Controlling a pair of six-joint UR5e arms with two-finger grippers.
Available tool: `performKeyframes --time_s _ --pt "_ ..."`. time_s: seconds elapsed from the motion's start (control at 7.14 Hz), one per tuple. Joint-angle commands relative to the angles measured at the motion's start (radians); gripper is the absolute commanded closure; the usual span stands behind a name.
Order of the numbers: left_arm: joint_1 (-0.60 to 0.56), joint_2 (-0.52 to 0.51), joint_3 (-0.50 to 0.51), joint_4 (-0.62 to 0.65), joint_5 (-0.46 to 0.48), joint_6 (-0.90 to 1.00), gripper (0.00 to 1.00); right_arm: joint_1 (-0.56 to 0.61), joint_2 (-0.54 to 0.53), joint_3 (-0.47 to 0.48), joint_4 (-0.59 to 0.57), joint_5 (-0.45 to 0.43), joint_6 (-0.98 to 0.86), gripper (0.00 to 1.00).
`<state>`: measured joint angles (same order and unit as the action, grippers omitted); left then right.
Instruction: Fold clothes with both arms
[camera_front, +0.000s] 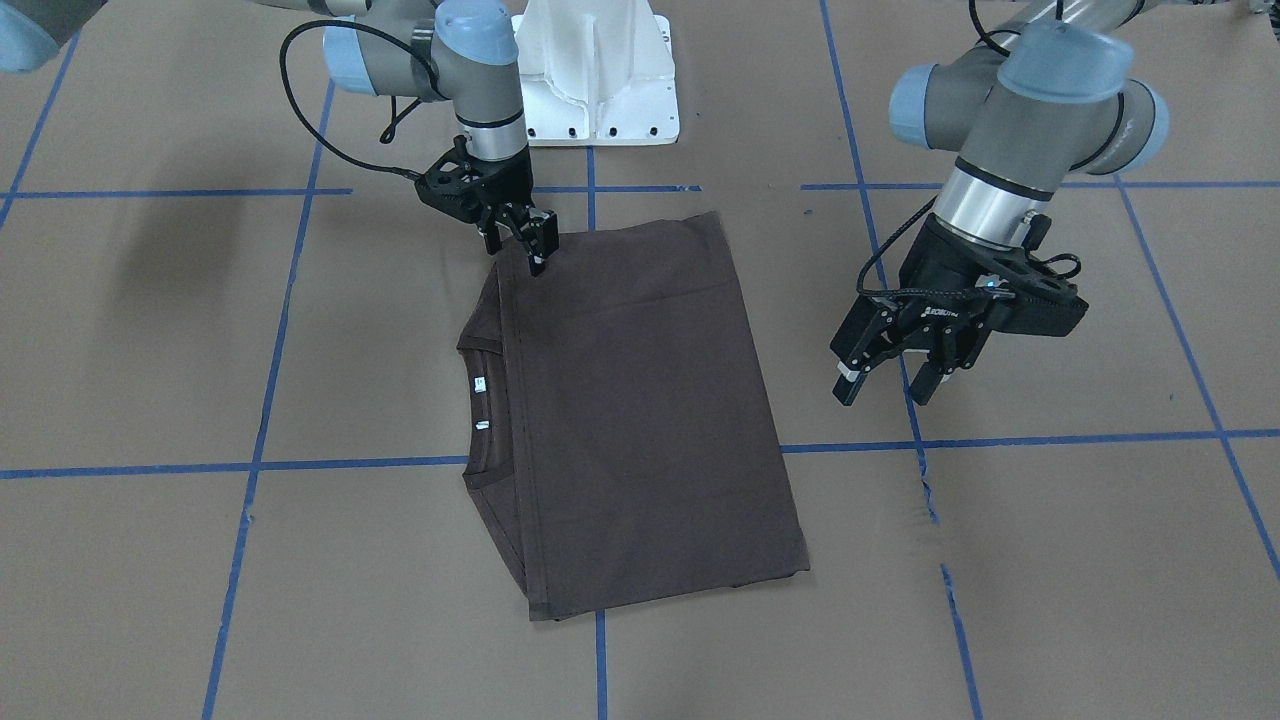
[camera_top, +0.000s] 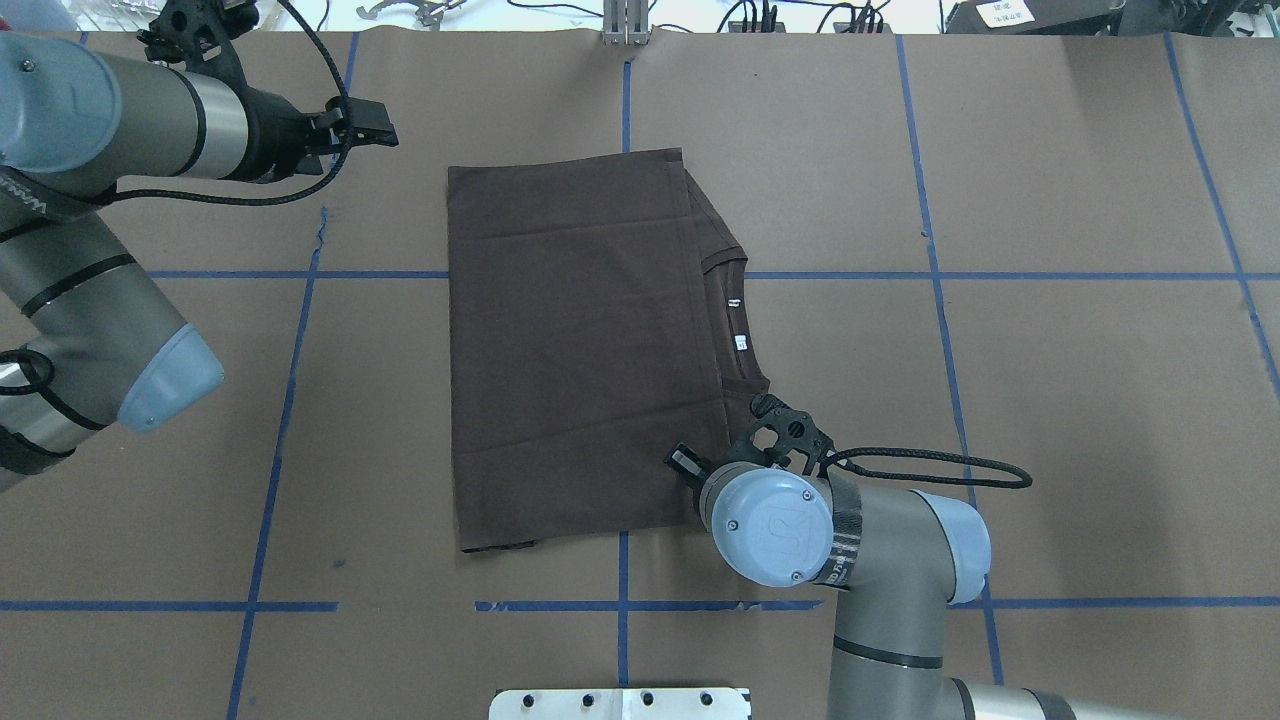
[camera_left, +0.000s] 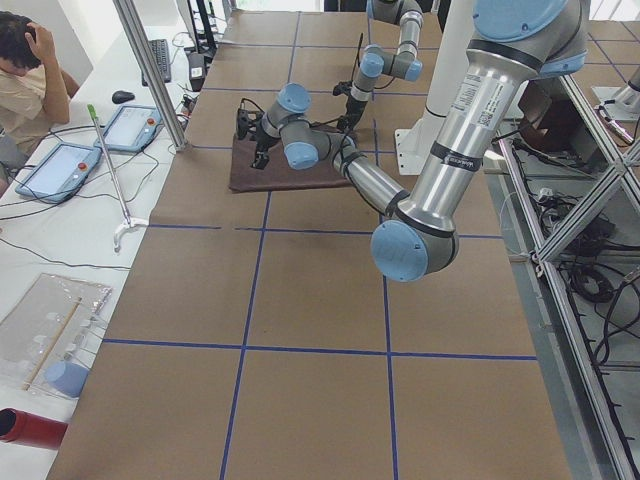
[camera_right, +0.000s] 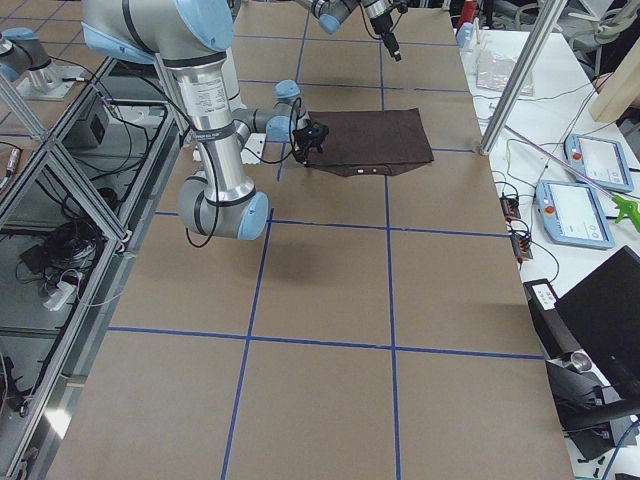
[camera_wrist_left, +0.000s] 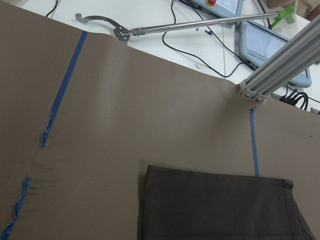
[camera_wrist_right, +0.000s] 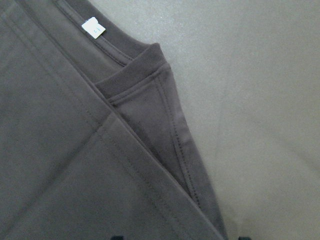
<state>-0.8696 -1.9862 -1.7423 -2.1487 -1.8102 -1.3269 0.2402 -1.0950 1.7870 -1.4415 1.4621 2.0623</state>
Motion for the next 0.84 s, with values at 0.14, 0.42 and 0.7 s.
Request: performKeyframes --time_s 0.14,0.42,0.7 --pt "0.000 0.001 0.000 0.000 0.000 0.000 0.00 -0.001 0.004 -0.006 -0.008 0.004 -0.002 1.00" --pt "0.000 0.006 -0.002 0.000 -0.001 -0.002 0.00 0.001 0.009 0.005 -0.011 0.010 -0.004 1.00" --pt "0.000 0.006 0.000 0.000 -0.001 0.000 0.00 -0.001 0.020 -0.001 -0.033 0.010 -0.016 1.00"
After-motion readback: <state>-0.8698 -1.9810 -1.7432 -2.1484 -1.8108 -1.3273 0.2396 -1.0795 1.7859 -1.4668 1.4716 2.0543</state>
